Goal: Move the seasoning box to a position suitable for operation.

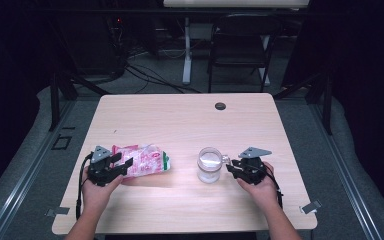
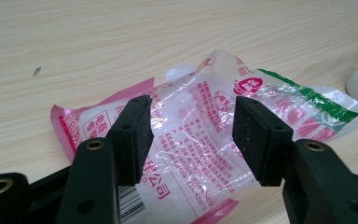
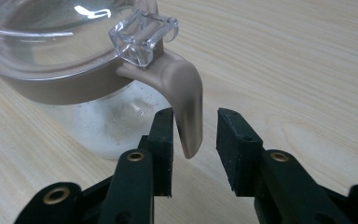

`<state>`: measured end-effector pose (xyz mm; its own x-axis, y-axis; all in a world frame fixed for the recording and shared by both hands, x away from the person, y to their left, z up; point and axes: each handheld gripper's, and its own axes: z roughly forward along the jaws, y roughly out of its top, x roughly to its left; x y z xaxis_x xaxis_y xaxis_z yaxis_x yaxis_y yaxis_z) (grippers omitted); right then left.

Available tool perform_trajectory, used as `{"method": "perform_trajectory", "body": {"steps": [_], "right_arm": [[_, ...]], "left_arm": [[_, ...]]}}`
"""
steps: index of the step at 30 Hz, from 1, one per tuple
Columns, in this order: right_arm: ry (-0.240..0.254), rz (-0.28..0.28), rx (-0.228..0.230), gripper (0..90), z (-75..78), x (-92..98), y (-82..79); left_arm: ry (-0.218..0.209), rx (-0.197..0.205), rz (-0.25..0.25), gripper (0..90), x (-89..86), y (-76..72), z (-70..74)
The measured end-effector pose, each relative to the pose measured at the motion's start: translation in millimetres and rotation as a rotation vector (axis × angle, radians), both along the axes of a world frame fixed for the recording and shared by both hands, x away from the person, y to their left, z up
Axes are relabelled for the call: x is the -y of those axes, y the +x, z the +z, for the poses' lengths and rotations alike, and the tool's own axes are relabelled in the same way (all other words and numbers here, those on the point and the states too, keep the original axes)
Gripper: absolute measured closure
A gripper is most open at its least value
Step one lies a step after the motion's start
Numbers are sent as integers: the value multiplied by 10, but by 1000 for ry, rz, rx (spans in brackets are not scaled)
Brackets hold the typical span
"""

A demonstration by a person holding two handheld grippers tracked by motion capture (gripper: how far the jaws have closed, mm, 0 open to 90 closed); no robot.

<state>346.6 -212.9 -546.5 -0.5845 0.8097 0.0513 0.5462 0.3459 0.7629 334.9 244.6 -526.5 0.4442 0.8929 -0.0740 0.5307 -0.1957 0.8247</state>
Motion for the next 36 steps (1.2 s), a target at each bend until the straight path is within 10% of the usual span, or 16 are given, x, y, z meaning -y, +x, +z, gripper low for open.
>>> {"method": "perform_trajectory", "body": {"steps": [17, 36], "right_arm": [[7, -2, -22, 737, -46, -105, 109], [-61, 24, 3, 769, -15, -146, 97]], "left_arm": [[115, 37, 20, 504, 51, -154, 69], [78, 42, -120, 492, 354, -283, 150]]}}
